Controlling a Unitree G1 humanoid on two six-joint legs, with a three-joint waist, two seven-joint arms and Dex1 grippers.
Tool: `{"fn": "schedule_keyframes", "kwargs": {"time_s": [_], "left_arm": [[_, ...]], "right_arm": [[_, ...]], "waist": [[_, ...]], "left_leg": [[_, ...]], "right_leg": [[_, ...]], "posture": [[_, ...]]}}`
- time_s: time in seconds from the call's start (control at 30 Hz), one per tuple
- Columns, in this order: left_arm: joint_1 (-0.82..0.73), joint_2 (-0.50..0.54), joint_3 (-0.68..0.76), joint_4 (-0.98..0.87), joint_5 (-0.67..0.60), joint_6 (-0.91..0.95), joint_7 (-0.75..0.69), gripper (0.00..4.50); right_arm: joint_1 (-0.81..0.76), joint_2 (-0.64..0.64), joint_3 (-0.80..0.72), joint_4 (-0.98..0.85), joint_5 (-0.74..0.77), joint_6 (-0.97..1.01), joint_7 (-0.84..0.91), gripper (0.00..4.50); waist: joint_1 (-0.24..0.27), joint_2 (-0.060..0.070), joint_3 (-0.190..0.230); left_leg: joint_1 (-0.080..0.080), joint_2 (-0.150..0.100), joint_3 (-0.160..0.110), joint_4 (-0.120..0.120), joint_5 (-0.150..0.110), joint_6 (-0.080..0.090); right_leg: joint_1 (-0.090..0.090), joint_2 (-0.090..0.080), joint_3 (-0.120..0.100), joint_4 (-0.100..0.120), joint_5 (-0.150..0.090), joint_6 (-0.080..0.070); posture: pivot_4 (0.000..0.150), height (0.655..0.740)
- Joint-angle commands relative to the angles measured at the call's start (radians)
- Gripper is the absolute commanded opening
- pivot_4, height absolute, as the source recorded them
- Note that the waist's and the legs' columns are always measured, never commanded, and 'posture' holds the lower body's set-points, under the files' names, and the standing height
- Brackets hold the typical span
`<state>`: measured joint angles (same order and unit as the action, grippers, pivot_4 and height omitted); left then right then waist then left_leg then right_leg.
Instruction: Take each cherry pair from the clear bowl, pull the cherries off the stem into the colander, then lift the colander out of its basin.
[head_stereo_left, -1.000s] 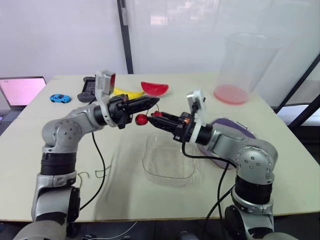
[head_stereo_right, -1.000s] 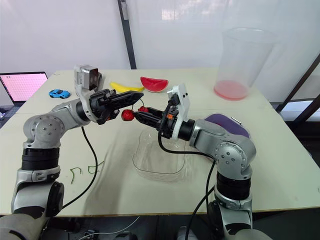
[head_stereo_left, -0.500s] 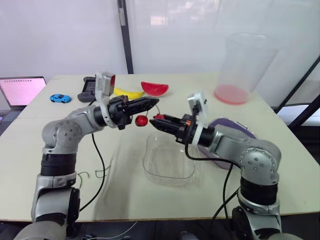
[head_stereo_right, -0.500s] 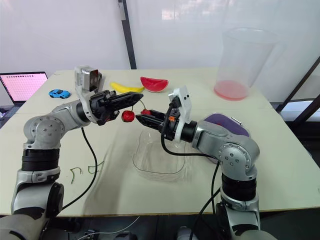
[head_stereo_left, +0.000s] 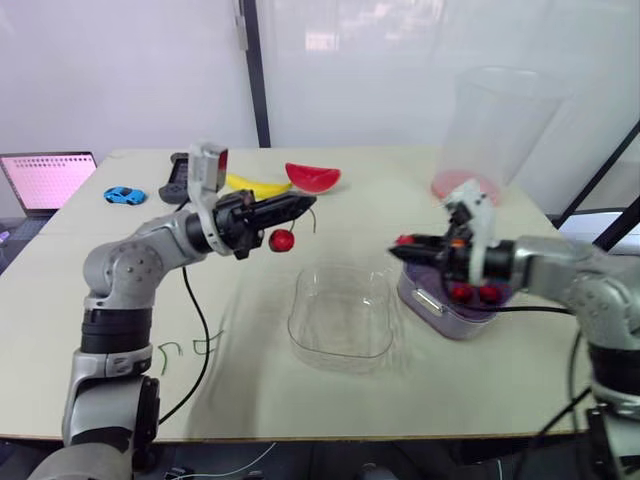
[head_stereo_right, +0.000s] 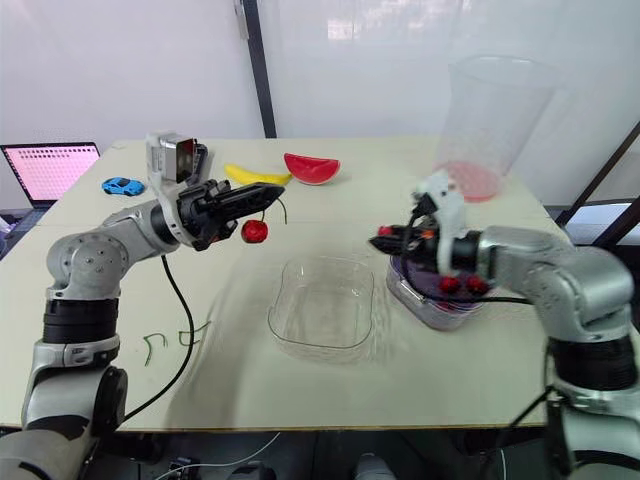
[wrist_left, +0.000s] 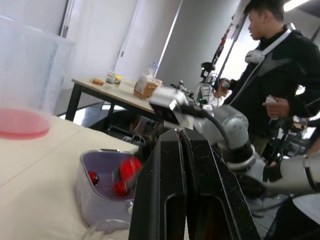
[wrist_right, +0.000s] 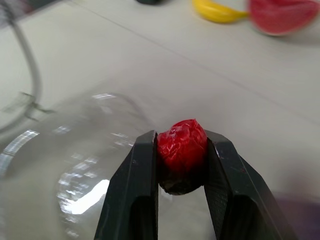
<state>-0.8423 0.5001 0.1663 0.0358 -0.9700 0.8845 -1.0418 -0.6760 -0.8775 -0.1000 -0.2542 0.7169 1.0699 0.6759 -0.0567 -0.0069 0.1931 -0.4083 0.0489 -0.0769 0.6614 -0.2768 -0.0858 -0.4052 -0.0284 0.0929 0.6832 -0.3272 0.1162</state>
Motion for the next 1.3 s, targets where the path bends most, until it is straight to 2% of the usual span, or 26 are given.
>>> {"fn": "schedule_keyframes", "kwargs": {"time_s": [0.03,0.1,0.27,0.4,0.5,0.53,0.63,0.77,0.83,0.93,1.03,1.17,1.3], "left_arm": [[0.0,0.004,0.012,-0.036,0.011,-0.029,0.011,0.0],[0.003,0.001,0.01,-0.043,0.014,-0.032,0.017,0.0],[0.009,-0.006,0.009,-0.05,0.018,-0.041,0.025,0.0],[0.013,-0.013,0.014,-0.067,0.007,-0.033,0.035,0.0],[0.013,-0.013,0.014,-0.07,0.005,-0.03,0.037,0.0],[0.013,-0.013,0.014,-0.068,0.005,-0.031,0.037,0.0],[0.007,-0.017,0.014,-0.066,-0.002,-0.026,0.038,0.0],[0.002,-0.023,0.008,-0.07,-0.006,-0.022,0.031,0.0],[0.0,-0.022,0.004,-0.064,-0.002,-0.023,0.02,0.0],[-0.009,-0.024,-0.002,-0.056,0.002,-0.024,0.011,0.0],[-0.017,-0.034,-0.006,-0.059,-0.007,-0.016,0.014,0.0],[-0.019,-0.044,-0.01,-0.072,-0.024,-0.002,0.021,0.0],[-0.024,-0.049,-0.009,-0.069,-0.023,0.003,0.028,0.0]], "right_arm": [[0.02,-0.154,0.093,0.109,-0.199,-0.15,0.078,1.18],[0.039,-0.2,0.134,0.152,-0.255,-0.196,0.112,1.18],[0.082,-0.205,0.181,0.183,-0.318,-0.233,0.162,1.18],[0.077,-0.192,0.156,0.187,-0.335,-0.225,0.16,2.47],[0.07,-0.197,0.124,0.175,-0.323,-0.209,0.17,4.05],[0.067,-0.197,0.119,0.173,-0.321,-0.205,0.172,4.41],[0.037,-0.215,0.06,0.144,-0.265,-0.162,0.218,4.41],[-0.031,-0.169,-0.046,0.053,-0.079,-0.017,0.263,4.41],[-0.062,-0.067,-0.093,-0.034,0.089,0.089,0.238,4.41],[-0.083,0.126,-0.101,-0.114,0.183,0.141,0.107,4.41],[-0.075,0.311,-0.079,-0.15,0.208,0.143,-0.032,4.41],[-0.08,0.49,-0.04,-0.144,0.194,0.097,-0.162,4.41],[-0.095,0.589,0.007,-0.131,0.185,0.066,-0.221,4.41]], "waist": [[0.0,0.0,0.0],[0.004,0.0,0.0],[0.008,0.0,0.0],[0.013,0.0,0.0],[0.016,0.0,0.0],[0.016,0.0,0.0],[0.015,0.0,0.0],[0.014,0.0,0.0],[0.011,0.0,0.0],[0.01,0.0,0.0],[0.015,0.0,0.0],[0.018,0.0,0.0],[0.011,0.0,0.0]], "left_leg": [[0.0,0.0,0.0,0.0,0.0,0.0],[0.0,0.0,0.001,0.0,0.0,0.0],[0.0,0.0,0.001,0.0,0.0,0.0],[0.0,0.0,0.001,0.001,0.0,0.0],[0.0,0.0,0.001,0.001,0.0,0.0],[0.0,0.0,0.001,0.001,0.0,0.0],[0.0,0.0,0.001,0.001,0.0,0.0],[0.0,0.0,0.001,0.001,0.0,0.0],[0.0,0.001,0.001,0.001,0.0,0.0],[0.001,0.001,0.0,0.0,0.0,-0.001],[0.0,0.001,0.0,0.001,0.001,-0.001],[-0.001,0.0,0.0,0.002,0.002,-0.003],[0.0,0.0,-0.001,0.001,0.003,-0.005]], "right_leg": [[0.0,0.0,0.0,0.0,0.0,0.0],[0.0,0.0,0.0,0.0,0.0,0.0],[0.0,0.0,0.001,0.0,0.0,0.0],[0.0,0.0,0.001,0.0,0.0,0.0],[0.0,0.0,0.001,0.0,0.0,0.0],[0.0,0.0,0.001,0.0,0.0,0.0],[0.0,0.0,0.001,0.0,0.0,0.0],[0.0,0.0,0.001,0.0,0.0,0.0],[0.0,0.0,0.001,0.0,0.0,0.0],[0.001,0.002,0.001,0.001,0.0,0.0],[0.001,0.0,0.0,0.001,0.0,0.0],[0.001,-0.001,0.0,0.001,0.0,0.0],[0.0,0.0,-0.001,0.001,0.0,0.0]], "posture": [[0.15,0.738],[0.15,0.738],[0.15,0.738],[0.15,0.738],[0.15,0.738],[0.15,0.738],[0.15,0.738],[0.15,0.738],[0.15,0.738],[0.15,0.738],[0.15,0.738],[0.15,0.738],[0.15,0.738]]}}
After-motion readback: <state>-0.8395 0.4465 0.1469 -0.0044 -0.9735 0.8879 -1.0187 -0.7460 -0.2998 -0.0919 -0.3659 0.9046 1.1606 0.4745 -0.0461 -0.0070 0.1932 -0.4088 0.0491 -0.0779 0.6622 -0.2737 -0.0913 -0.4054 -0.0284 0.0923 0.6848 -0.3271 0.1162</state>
